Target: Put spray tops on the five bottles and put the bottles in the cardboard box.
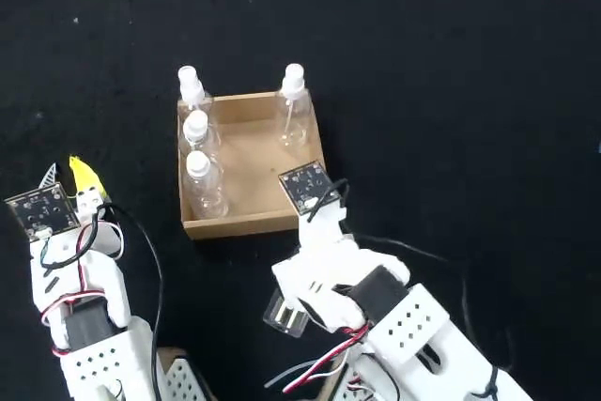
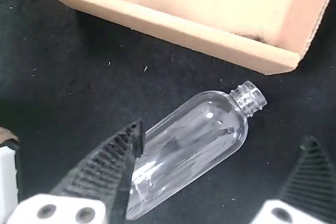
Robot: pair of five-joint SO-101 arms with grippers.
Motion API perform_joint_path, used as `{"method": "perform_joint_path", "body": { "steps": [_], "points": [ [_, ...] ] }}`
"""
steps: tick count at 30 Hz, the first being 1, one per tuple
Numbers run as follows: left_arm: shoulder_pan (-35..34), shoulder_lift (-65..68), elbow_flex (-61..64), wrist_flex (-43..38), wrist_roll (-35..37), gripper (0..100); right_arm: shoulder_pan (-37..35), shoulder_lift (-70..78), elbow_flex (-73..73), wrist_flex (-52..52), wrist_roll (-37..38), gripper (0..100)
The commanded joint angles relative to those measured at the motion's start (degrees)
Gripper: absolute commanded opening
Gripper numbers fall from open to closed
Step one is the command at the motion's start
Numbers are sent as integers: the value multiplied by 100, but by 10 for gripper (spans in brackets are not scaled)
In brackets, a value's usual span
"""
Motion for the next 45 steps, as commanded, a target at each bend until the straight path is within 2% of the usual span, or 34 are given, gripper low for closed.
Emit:
{"method": "perform_joint_path", "body": {
  "steps": [1,9,13,17,19,21,24,27,31,35,42,45],
  "points": [
    [48,-79,127,18,-44,64,-97,-84,119,-316,-26,399],
    [48,-79,127,18,-44,64,-97,-84,971,-1152,-18,399],
    [48,-79,127,18,-44,64,-79,-84,1059,-1213,0,399],
    [48,-79,127,18,-44,64,35,-75,1147,-1187,492,398],
    [40,-79,127,18,-44,64,440,-75,1226,-1222,730,375],
    [40,-79,127,26,-44,64,985,-75,1262,-1222,1002,309],
    [40,-79,127,26,-44,64,1776,-75,1262,-1204,1741,202],
    [48,-79,127,26,-44,64,2435,-75,1262,-1160,2444,147],
    [31,-79,127,26,-44,64,3200,-84,1165,-879,2927,141],
    [31,-79,127,18,-44,64,3868,-84,980,-958,3024,141],
    [22,-79,127,18,-44,64,5134,-75,840,-2198,3024,141],
    [13,-79,127,18,-44,64,5433,-75,752,-2286,3305,141]
  ]
}}
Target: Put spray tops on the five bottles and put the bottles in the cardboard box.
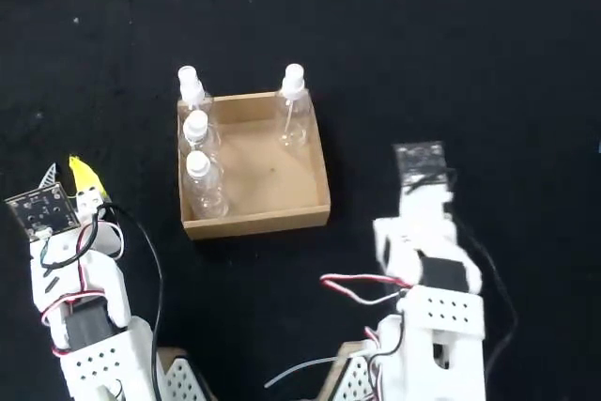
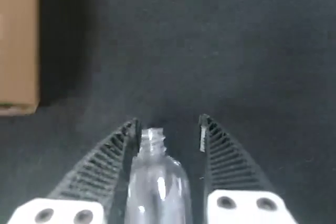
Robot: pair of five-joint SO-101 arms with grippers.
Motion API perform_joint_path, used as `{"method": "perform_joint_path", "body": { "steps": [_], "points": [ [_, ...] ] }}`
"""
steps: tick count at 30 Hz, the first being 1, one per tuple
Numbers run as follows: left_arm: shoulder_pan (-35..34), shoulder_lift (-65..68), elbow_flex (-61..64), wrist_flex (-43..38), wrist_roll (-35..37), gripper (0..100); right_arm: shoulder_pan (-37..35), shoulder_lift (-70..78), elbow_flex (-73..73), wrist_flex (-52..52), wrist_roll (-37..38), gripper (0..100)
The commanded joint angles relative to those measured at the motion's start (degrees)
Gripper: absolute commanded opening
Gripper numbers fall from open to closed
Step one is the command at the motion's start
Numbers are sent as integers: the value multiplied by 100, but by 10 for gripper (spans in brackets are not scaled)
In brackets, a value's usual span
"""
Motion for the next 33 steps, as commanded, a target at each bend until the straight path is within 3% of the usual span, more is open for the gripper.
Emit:
{"method": "perform_joint_path", "body": {
  "steps": [1,7,13,16,22,27,33],
  "points": [
    [13,-79,127,18,-44,64,563,-84,-523,-246,466,142],
    [13,-79,127,18,-44,64,747,-75,-1323,624,1196,155],
    [13,-79,127,44,-44,64,844,-75,-2026,1697,1407,295],
    [22,-79,127,53,-44,64,844,-48,-2668,2497,1512,277],
    [48,-79,127,53,-44,64,826,1305,-3530,3842,2673,275],
    [48,-79,127,53,-44,64,387,2905,-4189,4554,3209,284],
    [40,-79,127,44,-44,64,-273,3073,-4259,4545,3112,371]
  ]
}}
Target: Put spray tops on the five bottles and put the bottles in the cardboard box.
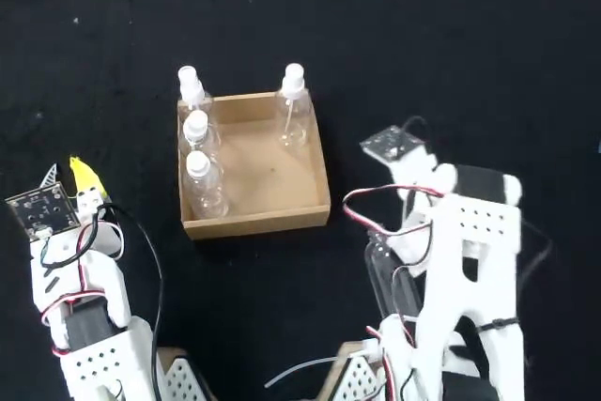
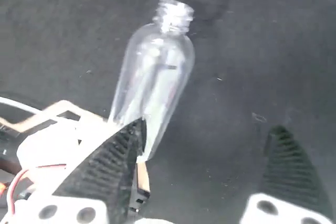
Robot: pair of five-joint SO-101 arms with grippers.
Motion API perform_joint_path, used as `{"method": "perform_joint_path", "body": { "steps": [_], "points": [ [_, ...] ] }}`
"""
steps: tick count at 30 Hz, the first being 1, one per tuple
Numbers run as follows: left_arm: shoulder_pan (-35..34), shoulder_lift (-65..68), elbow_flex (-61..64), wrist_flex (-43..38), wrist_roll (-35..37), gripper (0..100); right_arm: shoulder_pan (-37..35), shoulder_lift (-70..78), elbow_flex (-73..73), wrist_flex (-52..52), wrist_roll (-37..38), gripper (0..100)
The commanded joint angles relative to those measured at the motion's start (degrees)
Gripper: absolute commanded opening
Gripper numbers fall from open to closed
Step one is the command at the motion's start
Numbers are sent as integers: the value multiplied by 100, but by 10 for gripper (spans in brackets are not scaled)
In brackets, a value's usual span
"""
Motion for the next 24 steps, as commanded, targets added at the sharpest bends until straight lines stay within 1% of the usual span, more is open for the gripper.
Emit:
{"method": "perform_joint_path", "body": {
  "steps": [1,8,11,13,18,23,24],
  "points": [
    [31,-79,127,0,-44,64,-624,-84,-259,62,-202,371],
    [22,-79,127,-18,-44,64,-1714,-637,22,26,-1354,370],
    [22,-79,127,-18,-44,64,-1996,-681,444,-431,-1653,322],
    [22,-79,127,-9,-44,64,-1978,-673,813,-914,-1741,295],
    [22,-79,127,0,-44,64,-1969,-699,1569,-1618,-1758,292],
    [22,-79,127,9,-44,64,-1275,-681,1903,-2022,-1688,290],
    [22,-79,127,0,-44,64,-1116,-673,1947,-2048,-1574,290]
  ]
}}
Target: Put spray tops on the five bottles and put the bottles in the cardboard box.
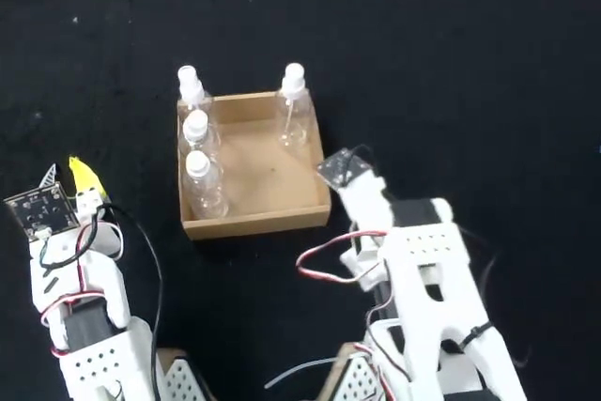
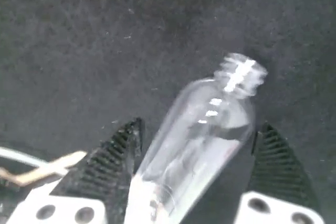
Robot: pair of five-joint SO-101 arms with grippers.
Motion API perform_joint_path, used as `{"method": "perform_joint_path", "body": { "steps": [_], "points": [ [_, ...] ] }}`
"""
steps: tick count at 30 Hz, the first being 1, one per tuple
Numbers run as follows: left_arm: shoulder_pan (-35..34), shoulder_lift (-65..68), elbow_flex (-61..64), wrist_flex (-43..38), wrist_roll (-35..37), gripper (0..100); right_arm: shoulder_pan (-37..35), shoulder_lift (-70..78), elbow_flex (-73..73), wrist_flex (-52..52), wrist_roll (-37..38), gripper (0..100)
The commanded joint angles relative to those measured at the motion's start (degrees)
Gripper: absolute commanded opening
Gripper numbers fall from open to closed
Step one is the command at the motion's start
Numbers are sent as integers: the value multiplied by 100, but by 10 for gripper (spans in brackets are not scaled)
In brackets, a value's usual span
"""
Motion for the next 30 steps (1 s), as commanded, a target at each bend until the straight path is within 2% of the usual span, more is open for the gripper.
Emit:
{"method": "perform_joint_path", "body": {
  "steps": [1,7,9,12,14,18,21,28,30],
  "points": [
    [22,-79,127,0,-44,64,747,-207,145,-281,325,290],
    [22,-79,127,-9,-44,64,1530,-198,391,-281,1064,283],
    [22,-79,127,-9,-44,64,1758,-198,400,-343,1213,226],
    [22,-79,127,0,-44,64,2207,-198,409,-765,1442,87],
    [22,-79,127,9,-44,64,2629,-198,365,-1064,1899,43],
    [40,-79,127,9,-44,64,3745,-189,215,-1635,2813,111],
    [48,-79,127,9,-44,64,4457,-119,119,-2259,2901,119],
    [31,-79,127,9,-44,64,4897,1218,-699,-2549,2690,134],
    [31,-79,127,9,-44,64,4923,1710,-1182,-2277,2303,204]
  ]
}}
